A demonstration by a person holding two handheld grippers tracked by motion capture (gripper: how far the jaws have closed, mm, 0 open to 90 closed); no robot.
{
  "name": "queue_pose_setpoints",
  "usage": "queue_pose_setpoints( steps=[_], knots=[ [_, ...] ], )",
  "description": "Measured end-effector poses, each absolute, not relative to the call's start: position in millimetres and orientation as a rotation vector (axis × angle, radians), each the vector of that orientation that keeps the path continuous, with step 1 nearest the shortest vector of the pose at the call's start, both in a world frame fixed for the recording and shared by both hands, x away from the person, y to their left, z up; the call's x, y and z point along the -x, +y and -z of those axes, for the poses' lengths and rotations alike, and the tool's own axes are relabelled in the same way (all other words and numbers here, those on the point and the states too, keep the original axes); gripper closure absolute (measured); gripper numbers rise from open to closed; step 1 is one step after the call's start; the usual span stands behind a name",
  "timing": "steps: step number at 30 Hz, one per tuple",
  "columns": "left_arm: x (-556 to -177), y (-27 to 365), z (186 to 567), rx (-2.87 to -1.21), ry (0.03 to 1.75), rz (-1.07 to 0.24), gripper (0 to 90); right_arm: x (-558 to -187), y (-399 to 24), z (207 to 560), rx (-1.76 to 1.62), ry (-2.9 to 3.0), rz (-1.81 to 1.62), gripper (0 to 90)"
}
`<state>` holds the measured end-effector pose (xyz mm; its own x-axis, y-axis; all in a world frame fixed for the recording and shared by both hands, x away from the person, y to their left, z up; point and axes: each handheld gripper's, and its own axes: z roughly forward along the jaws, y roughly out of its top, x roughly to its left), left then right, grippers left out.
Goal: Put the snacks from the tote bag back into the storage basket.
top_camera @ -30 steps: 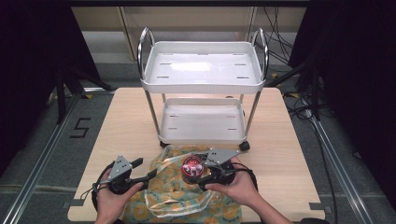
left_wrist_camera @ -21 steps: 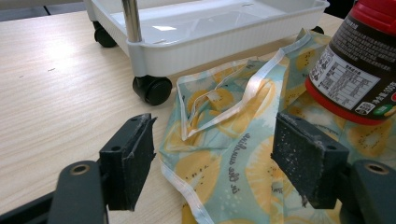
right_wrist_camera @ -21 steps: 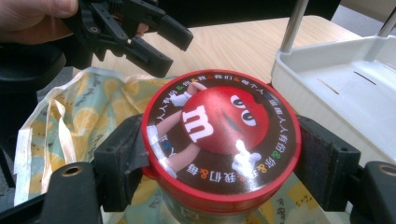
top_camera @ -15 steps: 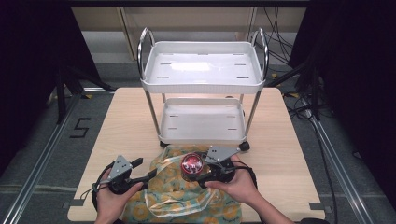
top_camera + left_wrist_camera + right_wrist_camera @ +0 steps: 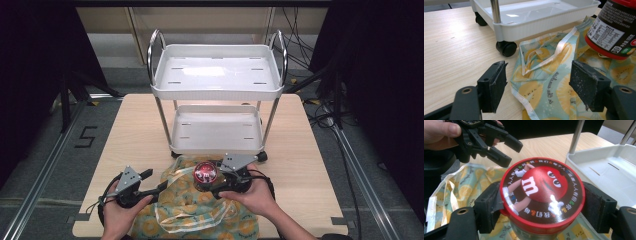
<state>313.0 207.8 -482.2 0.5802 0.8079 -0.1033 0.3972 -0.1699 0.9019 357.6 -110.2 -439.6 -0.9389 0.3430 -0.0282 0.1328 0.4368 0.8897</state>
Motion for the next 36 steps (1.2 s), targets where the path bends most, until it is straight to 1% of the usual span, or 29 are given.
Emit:
queue_pose_setpoints(
  steps=[25,27,36],
  knots=[
    [-313,208,482,-1.772,0.994,-0.501,29.0,-364,-105,433,-0.416,2.452,-1.526,26.1],
    [-313,209,482,-1.793,0.977,-0.513,29.0,-365,-105,432,-0.406,2.46,-1.517,26.1],
    [-313,209,482,-1.793,0.977,-0.513,29.0,-368,-103,432,-0.403,2.44,-1.522,26.1]
  ],
)
